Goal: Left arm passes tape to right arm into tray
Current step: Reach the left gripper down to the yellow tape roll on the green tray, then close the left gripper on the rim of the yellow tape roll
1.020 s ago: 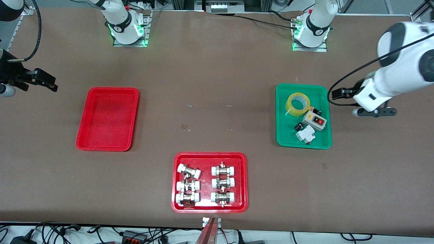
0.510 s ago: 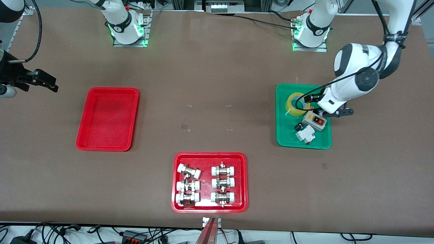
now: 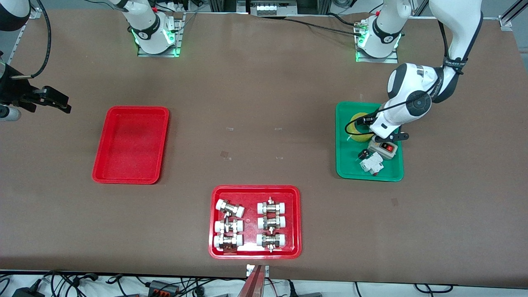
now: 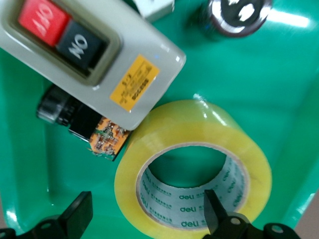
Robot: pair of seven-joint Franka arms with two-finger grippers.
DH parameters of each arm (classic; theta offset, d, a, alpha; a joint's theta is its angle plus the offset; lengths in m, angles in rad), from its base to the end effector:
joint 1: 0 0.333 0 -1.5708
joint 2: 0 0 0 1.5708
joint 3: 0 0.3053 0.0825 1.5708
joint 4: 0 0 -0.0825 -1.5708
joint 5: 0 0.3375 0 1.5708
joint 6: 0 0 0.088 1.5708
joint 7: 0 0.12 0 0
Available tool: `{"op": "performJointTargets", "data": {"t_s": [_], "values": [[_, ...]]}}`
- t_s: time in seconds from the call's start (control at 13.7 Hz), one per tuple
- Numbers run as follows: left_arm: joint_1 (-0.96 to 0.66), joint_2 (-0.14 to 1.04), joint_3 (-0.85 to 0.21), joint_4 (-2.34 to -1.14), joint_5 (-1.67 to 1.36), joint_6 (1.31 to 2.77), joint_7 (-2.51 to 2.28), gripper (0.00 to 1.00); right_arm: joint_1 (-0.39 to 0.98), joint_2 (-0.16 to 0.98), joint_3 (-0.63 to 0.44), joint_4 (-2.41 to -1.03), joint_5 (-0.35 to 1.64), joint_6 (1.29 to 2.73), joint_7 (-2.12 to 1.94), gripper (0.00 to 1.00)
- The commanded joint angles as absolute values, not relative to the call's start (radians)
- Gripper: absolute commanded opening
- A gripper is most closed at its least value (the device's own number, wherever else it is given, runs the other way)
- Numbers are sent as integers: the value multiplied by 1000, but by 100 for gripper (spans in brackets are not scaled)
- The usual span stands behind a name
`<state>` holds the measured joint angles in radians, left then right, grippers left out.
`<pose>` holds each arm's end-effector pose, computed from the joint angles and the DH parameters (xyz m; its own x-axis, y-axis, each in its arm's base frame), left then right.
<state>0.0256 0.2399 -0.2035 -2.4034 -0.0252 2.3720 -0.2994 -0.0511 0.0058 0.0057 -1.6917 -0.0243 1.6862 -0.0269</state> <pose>0.4321 -0.0814 0.2160 0.9529 0.1383 -0.2701 0.1379 -0.9902 -0.0204 0.5155 -0.0261 0.5561 0.9998 -0.0157 -0.0120 -0.0154 -0.9996 0.0237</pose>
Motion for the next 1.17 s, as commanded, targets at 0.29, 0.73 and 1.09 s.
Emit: {"op": "performJointTargets", "data": {"t_s": [0.29, 0.73, 1.09], "values": [[44, 238, -210, -2408, -29, 2355, -298, 16, -49, -6, 12, -1695, -28, 1678, -44, 100], [43, 144, -212, -2352, -29, 2226, -302, 2, -51, -5, 11, -1695, -28, 1678, -46, 100], [31, 101, -277, -2127, -44, 1990, -362, 2, -51, -3, 11, -1694, -28, 1678, -46, 100]]}}
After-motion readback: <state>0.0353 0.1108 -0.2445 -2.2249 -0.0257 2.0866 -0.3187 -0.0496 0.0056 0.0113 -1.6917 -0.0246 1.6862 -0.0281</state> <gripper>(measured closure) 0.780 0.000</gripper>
